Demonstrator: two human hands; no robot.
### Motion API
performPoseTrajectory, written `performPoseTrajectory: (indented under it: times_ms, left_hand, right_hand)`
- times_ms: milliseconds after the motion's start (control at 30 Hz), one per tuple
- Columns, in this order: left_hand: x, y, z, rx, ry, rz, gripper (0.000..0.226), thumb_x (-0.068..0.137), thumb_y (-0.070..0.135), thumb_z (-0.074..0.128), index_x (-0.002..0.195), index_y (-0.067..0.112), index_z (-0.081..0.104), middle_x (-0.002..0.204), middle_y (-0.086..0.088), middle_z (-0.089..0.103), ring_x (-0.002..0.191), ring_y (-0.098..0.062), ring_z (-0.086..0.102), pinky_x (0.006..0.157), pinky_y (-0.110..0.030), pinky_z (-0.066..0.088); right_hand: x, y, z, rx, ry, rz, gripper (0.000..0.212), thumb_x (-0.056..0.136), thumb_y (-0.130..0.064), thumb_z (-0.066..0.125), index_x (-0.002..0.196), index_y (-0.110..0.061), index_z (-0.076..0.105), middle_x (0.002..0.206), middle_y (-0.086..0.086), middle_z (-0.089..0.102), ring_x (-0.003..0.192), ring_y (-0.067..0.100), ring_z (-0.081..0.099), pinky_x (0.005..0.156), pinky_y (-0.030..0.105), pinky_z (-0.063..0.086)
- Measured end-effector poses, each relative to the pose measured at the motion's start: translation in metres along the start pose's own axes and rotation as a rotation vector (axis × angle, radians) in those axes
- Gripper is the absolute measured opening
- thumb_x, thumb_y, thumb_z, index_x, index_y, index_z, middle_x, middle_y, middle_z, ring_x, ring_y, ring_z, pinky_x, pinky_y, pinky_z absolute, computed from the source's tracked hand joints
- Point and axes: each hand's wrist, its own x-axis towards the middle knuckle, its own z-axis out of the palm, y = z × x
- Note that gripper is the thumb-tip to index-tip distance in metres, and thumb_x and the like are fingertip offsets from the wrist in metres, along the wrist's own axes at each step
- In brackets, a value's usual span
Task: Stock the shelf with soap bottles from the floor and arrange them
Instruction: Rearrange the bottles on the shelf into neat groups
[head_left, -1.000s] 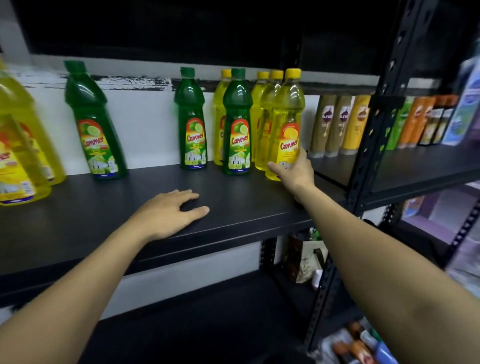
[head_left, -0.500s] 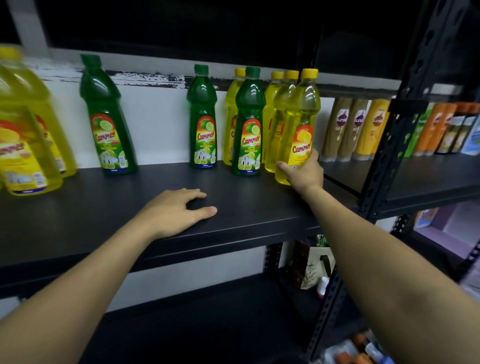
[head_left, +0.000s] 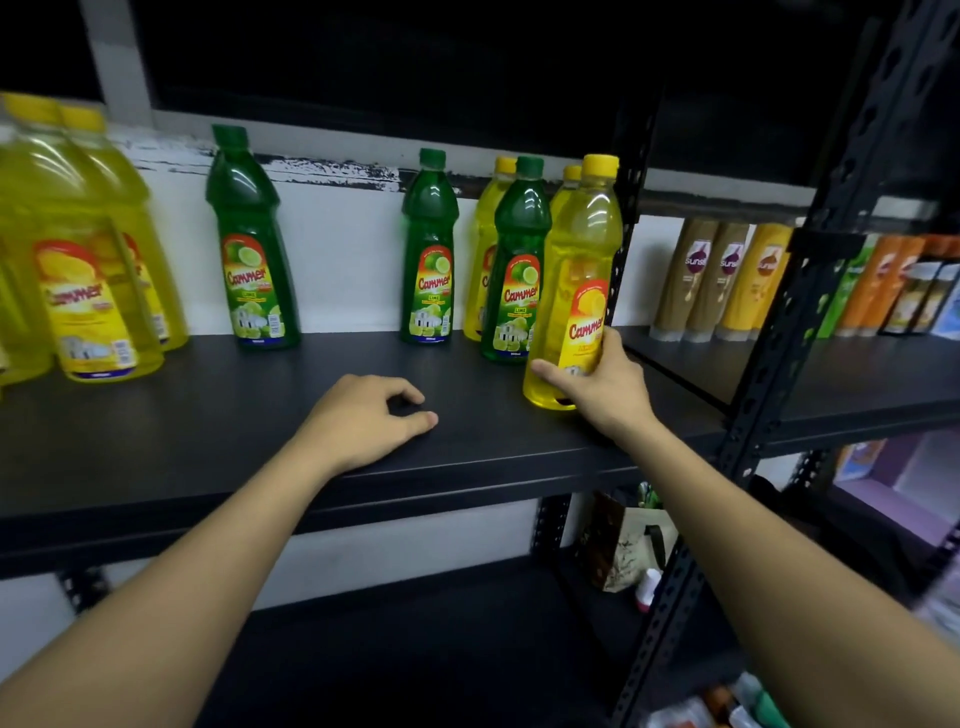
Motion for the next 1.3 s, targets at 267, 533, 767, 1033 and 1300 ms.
performPoseTrajectory:
  times_ms: [267,533,767,1033,1300]
  left_hand:
    - [-0.01,-0.003,-0.008,-0.248,0.105,-0.05,0.039,0.081,0.05,0.076,0.113,0.028,0.071,0.105,0.014,0.073,0.102,-0.003,0.064,0.096,-0.026,0.048]
    - [-0.024,-0.004,-0.018,-0.866,0.147,-0.146,0.042,0.076,0.044,0.08,0.111,0.023,0.071,0.104,0.006,0.076,0.101,-0.01,0.071,0.096,-0.042,0.056]
    - [-0.043,-0.022,-0.028,-0.991,0.266,-0.17,0.044,0.074,0.035,0.086,0.112,0.024,0.067,0.107,0.004,0.075,0.099,-0.011,0.072,0.09,-0.039,0.058]
    - [-0.069,-0.068,-0.064,-0.766,0.325,-0.225,0.07,0.05,0.06,0.087,0.106,0.03,0.057,0.11,0.004,0.069,0.103,-0.011,0.069,0.09,-0.042,0.058]
    - [-0.09,-0.118,-0.104,-0.705,0.368,-0.275,0.075,0.044,0.068,0.087,0.103,0.029,0.062,0.112,0.002,0.069,0.107,-0.014,0.067,0.094,-0.044,0.056]
  right_hand:
    - [-0.034,-0.03,0.017,-0.027,-0.188,-0.154,0.076,0.072,-0.07,0.071,0.134,-0.03,0.05,0.113,-0.015,0.069,0.116,0.011,0.059,0.089,0.017,0.041]
    - [-0.059,-0.071,0.058,0.062,-0.34,-0.312,0.06,0.083,-0.053,0.073,0.136,-0.035,0.051,0.101,-0.022,0.073,0.094,-0.014,0.064,0.081,-0.001,0.041]
    - [-0.071,-0.1,0.086,0.157,-0.488,-0.359,0.062,0.088,-0.047,0.071,0.143,-0.034,0.047,0.107,-0.02,0.074,0.105,-0.008,0.065,0.102,0.024,0.048]
    - [-0.083,-0.131,0.118,0.246,-0.618,-0.351,0.07,0.083,-0.044,0.075,0.145,-0.03,0.047,0.115,-0.013,0.073,0.109,0.001,0.067,0.103,0.037,0.052]
    - [-0.09,-0.17,0.171,0.258,-0.693,-0.409,0.064,0.079,-0.061,0.072,0.136,-0.036,0.054,0.121,-0.016,0.07,0.114,0.005,0.065,0.104,0.041,0.05]
